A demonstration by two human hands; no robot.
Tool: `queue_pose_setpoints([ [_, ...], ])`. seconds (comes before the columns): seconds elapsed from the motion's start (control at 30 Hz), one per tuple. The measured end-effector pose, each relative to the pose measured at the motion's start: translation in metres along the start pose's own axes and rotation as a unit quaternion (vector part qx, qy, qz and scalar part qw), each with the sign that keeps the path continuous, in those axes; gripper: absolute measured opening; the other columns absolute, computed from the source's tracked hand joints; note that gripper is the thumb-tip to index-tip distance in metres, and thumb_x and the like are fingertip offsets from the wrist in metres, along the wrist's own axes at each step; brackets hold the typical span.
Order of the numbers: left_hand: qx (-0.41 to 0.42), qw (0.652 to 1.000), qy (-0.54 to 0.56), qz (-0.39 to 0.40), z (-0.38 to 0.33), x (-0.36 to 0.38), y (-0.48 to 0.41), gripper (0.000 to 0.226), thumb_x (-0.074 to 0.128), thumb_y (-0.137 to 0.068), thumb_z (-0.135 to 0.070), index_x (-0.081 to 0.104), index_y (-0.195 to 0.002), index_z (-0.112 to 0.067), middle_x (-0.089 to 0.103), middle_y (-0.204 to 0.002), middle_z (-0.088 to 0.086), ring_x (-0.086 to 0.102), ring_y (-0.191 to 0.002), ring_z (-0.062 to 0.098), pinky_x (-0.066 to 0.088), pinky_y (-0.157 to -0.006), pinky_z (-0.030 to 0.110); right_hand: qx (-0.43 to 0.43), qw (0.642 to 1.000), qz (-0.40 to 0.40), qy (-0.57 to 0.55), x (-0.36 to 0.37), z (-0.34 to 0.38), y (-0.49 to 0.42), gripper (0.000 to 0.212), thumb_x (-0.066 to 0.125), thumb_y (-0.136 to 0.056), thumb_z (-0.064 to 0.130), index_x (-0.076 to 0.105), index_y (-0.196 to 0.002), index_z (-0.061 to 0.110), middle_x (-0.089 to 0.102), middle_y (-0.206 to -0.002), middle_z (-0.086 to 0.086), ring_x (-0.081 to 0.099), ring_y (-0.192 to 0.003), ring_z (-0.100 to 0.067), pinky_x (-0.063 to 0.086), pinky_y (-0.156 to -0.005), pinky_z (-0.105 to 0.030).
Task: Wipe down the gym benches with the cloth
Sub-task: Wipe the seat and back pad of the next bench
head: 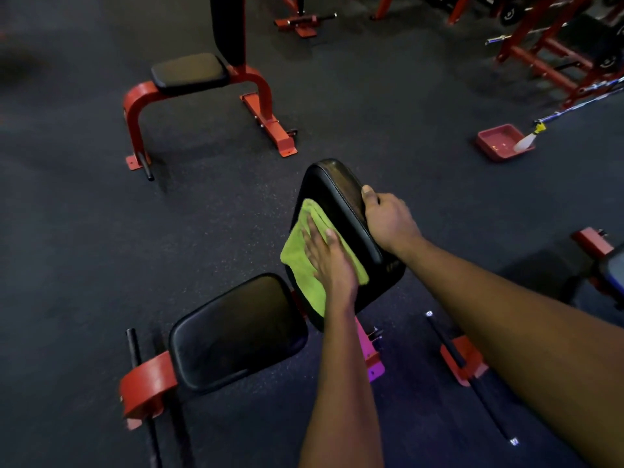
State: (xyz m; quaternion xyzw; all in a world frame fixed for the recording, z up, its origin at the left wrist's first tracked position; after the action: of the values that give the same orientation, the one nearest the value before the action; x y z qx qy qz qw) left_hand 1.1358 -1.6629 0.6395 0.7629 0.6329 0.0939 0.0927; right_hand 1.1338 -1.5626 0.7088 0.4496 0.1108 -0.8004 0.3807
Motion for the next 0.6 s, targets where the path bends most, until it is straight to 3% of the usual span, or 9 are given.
queue_pose_setpoints([
  [0.1,-0.001,1.0,-0.011,0.017,0.011,0.001,0.028,0.052,0.025,-0.106,-0.038,0.009,-0.156,-0.035,0.001,-0.165,-0.008,-0.003,-0.15,0.009,-0.001,-0.117,0.041,-0.004,1.0,0.0,-0.001,0.0,0.0,0.001,0.061,0.024,-0.104,0.052,0.065,-0.097,0.007,0.067,-0.105,-0.018,0.06,-0.1,-0.035,0.049,-0.089,-0.043],
  [0.37,-0.046,0.999,-0.028,-0.008,0.013,-0.003,-0.017,0.052,0.022,-0.107,-0.041,0.01,-0.156,-0.033,0.006,-0.165,-0.006,0.0,-0.151,0.014,0.001,-0.118,0.044,0.001,1.0,0.006,-0.004,-0.001,0.002,0.003,0.061,0.025,-0.104,0.052,0.066,-0.101,0.007,0.065,-0.107,-0.017,0.059,-0.101,-0.035,0.048,-0.089,-0.042],
  [0.6,0.002,1.0,-0.012,-0.013,0.031,0.006,0.027,0.053,0.029,-0.105,-0.04,0.01,-0.154,-0.038,0.005,-0.164,-0.008,0.0,-0.149,0.008,0.0,-0.114,0.034,-0.009,1.0,-0.009,0.006,0.0,-0.001,0.002,0.055,0.025,-0.104,0.053,0.049,-0.069,0.019,0.06,-0.081,-0.006,0.06,-0.086,-0.029,0.045,-0.074,-0.037],
])
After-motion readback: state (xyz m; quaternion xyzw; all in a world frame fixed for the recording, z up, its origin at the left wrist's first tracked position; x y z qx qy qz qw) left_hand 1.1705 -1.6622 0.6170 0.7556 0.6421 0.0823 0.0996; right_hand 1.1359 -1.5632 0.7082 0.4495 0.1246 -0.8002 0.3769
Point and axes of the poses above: each hand's wrist, its own y-axis away from the middle knuckle, its own x-axis out of the palm, z = x × y, the point moved 1 cm from there along -y, towards the middle knuckle
